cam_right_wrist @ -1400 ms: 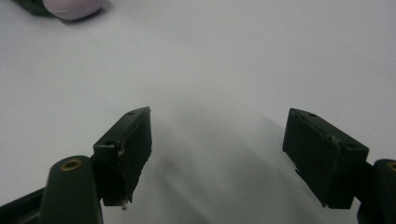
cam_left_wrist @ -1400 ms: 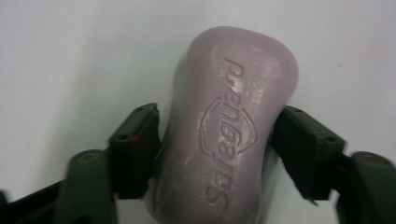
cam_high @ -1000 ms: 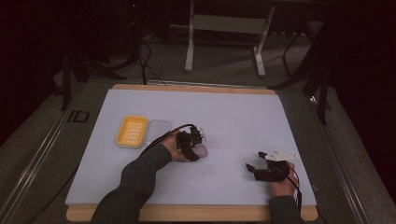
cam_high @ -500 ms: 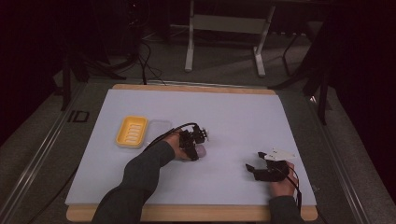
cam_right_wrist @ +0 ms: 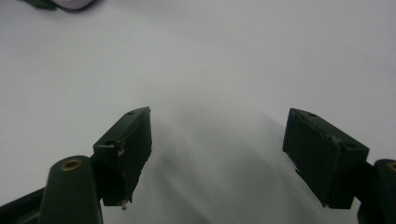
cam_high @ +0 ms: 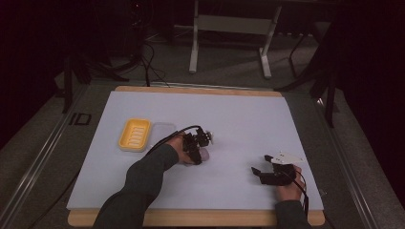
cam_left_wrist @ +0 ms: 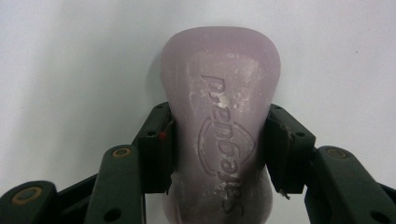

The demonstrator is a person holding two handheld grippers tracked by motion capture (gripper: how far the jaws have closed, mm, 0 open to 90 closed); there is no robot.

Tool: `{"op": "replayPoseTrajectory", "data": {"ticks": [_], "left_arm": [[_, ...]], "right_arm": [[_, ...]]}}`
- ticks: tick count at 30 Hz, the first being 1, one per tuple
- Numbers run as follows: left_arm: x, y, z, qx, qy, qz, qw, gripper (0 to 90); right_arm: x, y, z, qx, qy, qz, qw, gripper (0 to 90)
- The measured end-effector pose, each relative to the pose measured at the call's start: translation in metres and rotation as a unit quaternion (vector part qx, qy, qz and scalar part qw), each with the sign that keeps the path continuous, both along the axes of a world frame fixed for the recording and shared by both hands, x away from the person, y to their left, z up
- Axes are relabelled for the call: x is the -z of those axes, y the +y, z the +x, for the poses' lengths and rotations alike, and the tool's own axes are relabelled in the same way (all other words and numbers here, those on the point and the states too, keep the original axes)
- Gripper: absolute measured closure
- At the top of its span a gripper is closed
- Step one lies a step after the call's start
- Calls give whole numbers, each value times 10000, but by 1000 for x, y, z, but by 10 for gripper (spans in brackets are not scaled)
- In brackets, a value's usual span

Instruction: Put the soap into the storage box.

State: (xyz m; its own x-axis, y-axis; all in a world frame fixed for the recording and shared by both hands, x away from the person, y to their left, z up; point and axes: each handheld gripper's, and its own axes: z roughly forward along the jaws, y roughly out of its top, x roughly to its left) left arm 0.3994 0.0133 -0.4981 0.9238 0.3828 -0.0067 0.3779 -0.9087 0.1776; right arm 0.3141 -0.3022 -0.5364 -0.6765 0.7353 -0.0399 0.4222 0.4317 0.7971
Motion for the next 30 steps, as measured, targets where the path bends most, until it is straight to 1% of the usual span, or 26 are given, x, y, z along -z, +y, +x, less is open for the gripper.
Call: {"op": "replayPoseTrajectory", "data": {"ticks": [7,10,15,16,17,20,21,26,30], "left_arm": [[-1,0,0,-14,41,74,10000,500],[-1,2,0,-68,41,116,9999,501],[-2,5,1,-173,-18,218,9996,501],[-3,6,1,-201,-60,269,9994,501],[-4,7,1,-257,-89,274,9993,501],[-8,12,1,-353,-153,208,9990,501],[-8,12,1,-353,-153,208,9990,501],[-13,20,0,-503,-206,169,9984,501],[-17,23,1,-699,-228,85,9973,501]], "right_arm": [[0,0,0,9,-9,20,10000,234],[0,-1,0,15,-7,34,10000,234],[0,-1,-1,19,-6,43,10000,234],[0,-1,-1,15,-12,43,10000,234],[0,-1,-1,17,-14,48,10000,234],[0,-1,-1,19,-17,51,10000,234],[0,-1,-1,16,-26,52,10000,234],[-1,-1,-1,15,-39,65,10000,234],[-1,-2,-1,46,-36,119,9999,235]]}}
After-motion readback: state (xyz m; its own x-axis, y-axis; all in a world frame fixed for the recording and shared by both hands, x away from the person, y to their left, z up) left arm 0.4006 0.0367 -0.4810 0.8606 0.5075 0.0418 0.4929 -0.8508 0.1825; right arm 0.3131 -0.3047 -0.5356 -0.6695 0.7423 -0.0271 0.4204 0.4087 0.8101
